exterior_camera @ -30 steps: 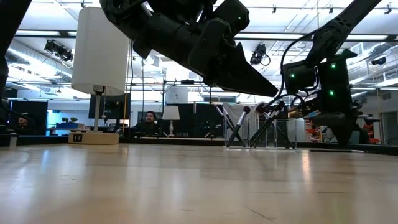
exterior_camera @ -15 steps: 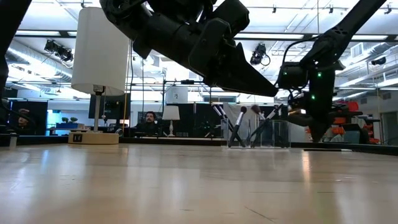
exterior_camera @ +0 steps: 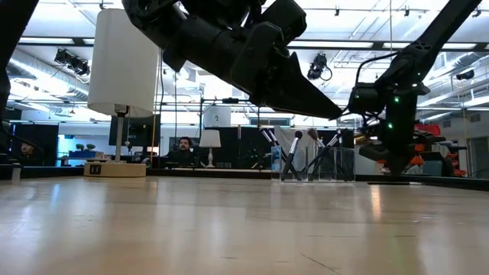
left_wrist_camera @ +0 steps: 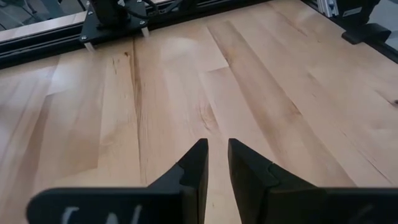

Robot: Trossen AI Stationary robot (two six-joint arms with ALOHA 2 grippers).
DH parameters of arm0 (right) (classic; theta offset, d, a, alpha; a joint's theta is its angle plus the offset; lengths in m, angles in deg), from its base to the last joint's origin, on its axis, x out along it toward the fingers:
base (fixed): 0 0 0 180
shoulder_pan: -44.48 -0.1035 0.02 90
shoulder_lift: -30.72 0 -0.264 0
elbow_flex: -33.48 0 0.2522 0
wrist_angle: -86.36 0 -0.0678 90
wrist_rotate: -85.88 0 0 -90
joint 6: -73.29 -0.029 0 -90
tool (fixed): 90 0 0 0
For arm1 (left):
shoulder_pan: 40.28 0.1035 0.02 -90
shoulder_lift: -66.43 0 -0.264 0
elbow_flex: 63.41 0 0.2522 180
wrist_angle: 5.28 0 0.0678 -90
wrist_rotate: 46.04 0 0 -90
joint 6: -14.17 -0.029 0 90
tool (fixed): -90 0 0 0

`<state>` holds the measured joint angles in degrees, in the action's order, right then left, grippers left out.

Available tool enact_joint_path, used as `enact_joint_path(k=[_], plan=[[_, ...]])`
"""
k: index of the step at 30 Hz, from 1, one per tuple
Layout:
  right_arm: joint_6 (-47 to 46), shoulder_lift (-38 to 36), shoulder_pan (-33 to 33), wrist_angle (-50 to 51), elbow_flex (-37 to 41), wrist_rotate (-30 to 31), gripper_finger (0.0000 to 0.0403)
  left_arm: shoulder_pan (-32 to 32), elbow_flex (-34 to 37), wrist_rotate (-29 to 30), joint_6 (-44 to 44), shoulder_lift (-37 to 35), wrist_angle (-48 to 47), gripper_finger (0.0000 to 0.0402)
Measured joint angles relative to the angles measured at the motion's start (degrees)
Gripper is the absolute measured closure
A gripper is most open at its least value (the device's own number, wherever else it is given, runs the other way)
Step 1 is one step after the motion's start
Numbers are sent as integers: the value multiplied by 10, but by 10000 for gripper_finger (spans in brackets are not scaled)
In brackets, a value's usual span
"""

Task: Put items in baskets/containers
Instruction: Put the black eyeshadow brush into the transparent organizer

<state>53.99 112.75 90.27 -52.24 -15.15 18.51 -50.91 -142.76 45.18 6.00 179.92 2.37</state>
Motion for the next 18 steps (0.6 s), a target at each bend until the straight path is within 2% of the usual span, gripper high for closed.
enact_joint_path(k=[6,13,18], plan=[[-14,2,-1,-27,0,17,403,-1,0,0,0,0,-3,335],[-37,38,-13,-46,0,71,403,-1,0,0,0,0,-3,335],[-29,52,-18,-44,0,88,403,-1,0,0,0,0,-3,335]])
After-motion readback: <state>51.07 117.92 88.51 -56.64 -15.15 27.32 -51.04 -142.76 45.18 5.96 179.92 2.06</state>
